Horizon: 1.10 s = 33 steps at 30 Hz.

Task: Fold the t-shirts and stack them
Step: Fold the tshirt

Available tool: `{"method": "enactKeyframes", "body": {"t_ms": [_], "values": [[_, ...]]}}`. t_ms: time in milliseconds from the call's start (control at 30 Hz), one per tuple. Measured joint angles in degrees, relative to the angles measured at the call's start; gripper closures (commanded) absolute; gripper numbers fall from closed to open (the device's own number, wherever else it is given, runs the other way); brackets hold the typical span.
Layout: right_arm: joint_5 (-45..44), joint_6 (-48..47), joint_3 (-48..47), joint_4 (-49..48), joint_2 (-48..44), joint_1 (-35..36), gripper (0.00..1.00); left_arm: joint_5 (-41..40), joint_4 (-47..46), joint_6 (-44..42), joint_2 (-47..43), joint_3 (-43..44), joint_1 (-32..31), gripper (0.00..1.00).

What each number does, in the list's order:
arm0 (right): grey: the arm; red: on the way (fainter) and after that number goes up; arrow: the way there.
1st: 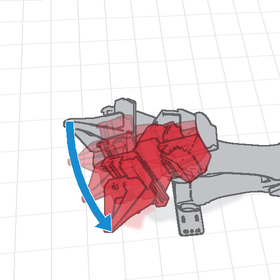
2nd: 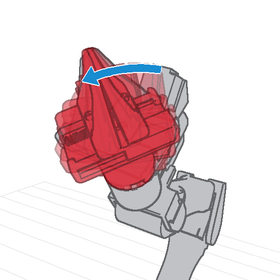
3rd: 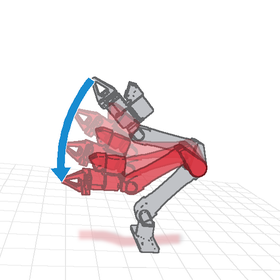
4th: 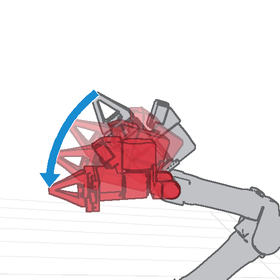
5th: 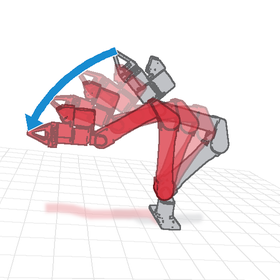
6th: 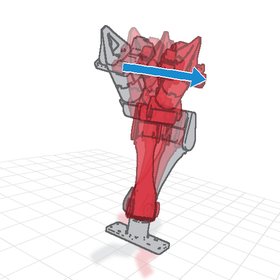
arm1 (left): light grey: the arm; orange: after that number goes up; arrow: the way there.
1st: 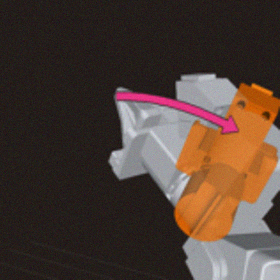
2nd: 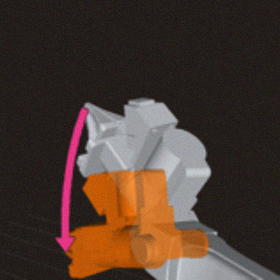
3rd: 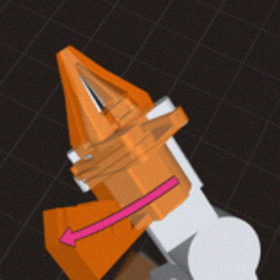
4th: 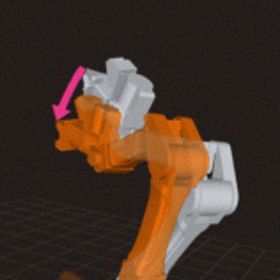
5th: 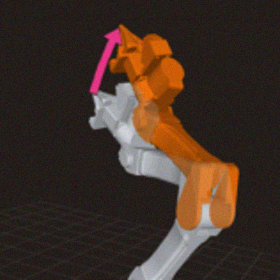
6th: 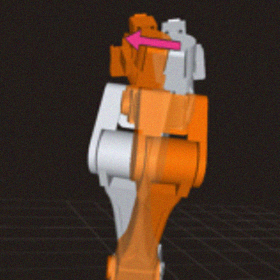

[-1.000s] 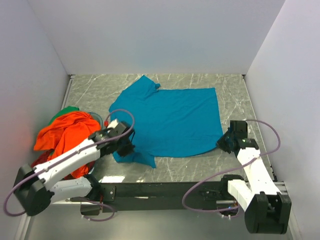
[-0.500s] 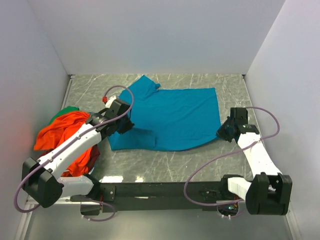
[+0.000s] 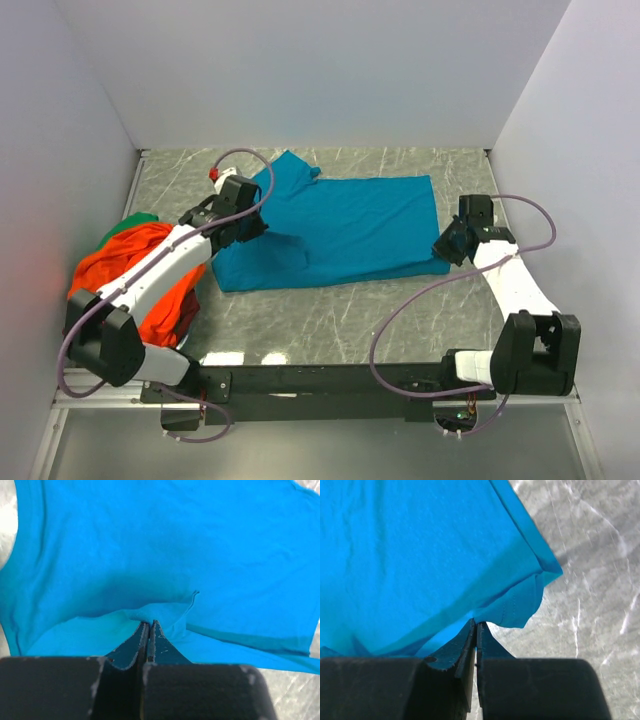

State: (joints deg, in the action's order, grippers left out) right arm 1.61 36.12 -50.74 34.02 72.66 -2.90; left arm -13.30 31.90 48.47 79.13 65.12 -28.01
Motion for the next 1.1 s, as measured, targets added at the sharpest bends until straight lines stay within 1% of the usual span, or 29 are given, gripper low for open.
{"method": "enactKeyframes", "body": {"t_ms": [233,667,767,800,833,867,900,933,967,1000,1067,1100], "values": [[-0.07,0.24,-3.52,-0.57,5.09,0.0,0.93,1.55,-3.21,-3.8,4.22,2.99,2.82,1.0],[-0.61,0.26,-8.28,-1.09,14.08,0.0,0.92,5.44,-9.55,-8.39,15.3,8.0,7.63,1.0],[-1.44,0.44,-9.35,-1.18,16.24,0.0,0.84,5.95,-10.32,-8.98,18.32,10.14,8.41,0.99],[-1.86,0.46,-9.84,-1.2,16.92,0.0,0.74,5.92,-10.12,-9.05,19.43,11.19,8.63,0.99],[-2.32,0.55,-10.45,-1.14,17.64,0.0,0.67,5.88,-10.16,-9.05,20.74,12.37,8.83,0.98],[-2.84,0.66,-11.06,-1.16,18.43,0.0,0.61,5.81,-10.08,-9.03,22.08,13.49,9.05,0.96],[-3.56,0.61,-11.93,-1.14,19.34,0.0,0.51,5.66,-9.9,-8.94,23.26,14.58,9.33,0.91],[-4.22,0.7,-12.85,-1.14,20.52,0.0,0.48,5.55,-9.94,-8.94,24.09,15.28,9.51,0.77],[-4.96,0.52,-13.84,-1.11,21.79,0.0,0.45,5.4,-10.05,-9.07,25.03,15.78,9.7,0.68],[-5.79,0.39,-14.86,-0.96,23.17,0.0,0.43,5.4,-10.05,-8.87,25.75,16.02,9.94,0.53],[-7.3,0.26,-16.65,-0.57,25.38,0.0,0.4,5.42,-9.9,-8.76,26.84,16.46,10.34,0.44],[-8.11,0.15,-17.59,-0.26,26.43,0.0,0.36,5.44,-9.77,-8.74,27.61,17.0,10.58,0.37]]}}
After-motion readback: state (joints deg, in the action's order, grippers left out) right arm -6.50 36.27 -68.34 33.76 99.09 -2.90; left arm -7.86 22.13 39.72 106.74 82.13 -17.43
